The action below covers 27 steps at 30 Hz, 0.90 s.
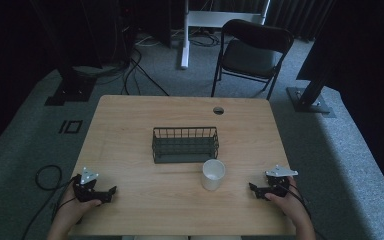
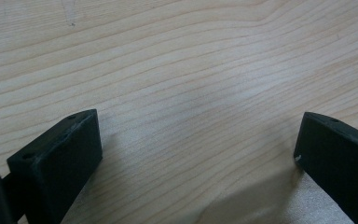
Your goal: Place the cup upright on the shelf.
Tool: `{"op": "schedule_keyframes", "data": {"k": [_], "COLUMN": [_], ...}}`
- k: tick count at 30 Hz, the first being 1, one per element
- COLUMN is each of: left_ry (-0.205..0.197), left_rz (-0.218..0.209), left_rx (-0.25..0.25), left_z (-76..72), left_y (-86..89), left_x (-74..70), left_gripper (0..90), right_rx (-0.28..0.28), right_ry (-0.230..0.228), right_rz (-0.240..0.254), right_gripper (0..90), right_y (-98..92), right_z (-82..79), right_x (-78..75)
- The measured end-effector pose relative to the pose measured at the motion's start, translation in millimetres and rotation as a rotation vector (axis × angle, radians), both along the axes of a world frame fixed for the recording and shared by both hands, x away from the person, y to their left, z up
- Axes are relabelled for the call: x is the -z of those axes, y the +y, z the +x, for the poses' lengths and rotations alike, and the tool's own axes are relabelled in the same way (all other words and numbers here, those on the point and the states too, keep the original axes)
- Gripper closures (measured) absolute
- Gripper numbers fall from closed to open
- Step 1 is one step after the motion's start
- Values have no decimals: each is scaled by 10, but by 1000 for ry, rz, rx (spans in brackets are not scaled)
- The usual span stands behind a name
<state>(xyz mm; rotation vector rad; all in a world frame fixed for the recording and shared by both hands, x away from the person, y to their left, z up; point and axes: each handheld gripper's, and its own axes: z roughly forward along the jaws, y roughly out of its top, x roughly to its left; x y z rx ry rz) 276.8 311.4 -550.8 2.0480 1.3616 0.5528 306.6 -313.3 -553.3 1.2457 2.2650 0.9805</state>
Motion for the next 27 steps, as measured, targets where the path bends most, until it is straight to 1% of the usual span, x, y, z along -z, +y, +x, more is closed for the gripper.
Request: {"op": "schedule_keyframes", "data": {"k": [8,11,18,21,23,24,27], "left_ry": [1,4,4,4,3,1,-8], "left_rz": [1,3,1,2,3,6,-1], "left_rx": [-1,-11,-7,44,43,62,76], "left_z": [1,12,14,9,9,7,2], "left_y": [-2,-28,-27,-41,-52,-83,-120], "left_x": [-1,0,0,-1,-1,-2,-5], "left_gripper": [9,0,1,2,2,2,2], "right_rx": [0,0,0,-1,0,0,0], "right_ry": [0,0,0,0,0,0,0], "right_rz": [0,0,0,0,0,0,0], "right_gripper": [120,120,120,120,120,120,120], "right_y": [0,0,0,0,0,0,0], "right_z": [0,0,0,0,0,0,0], "right_x": [0,0,0,0,0,0,-1]}}
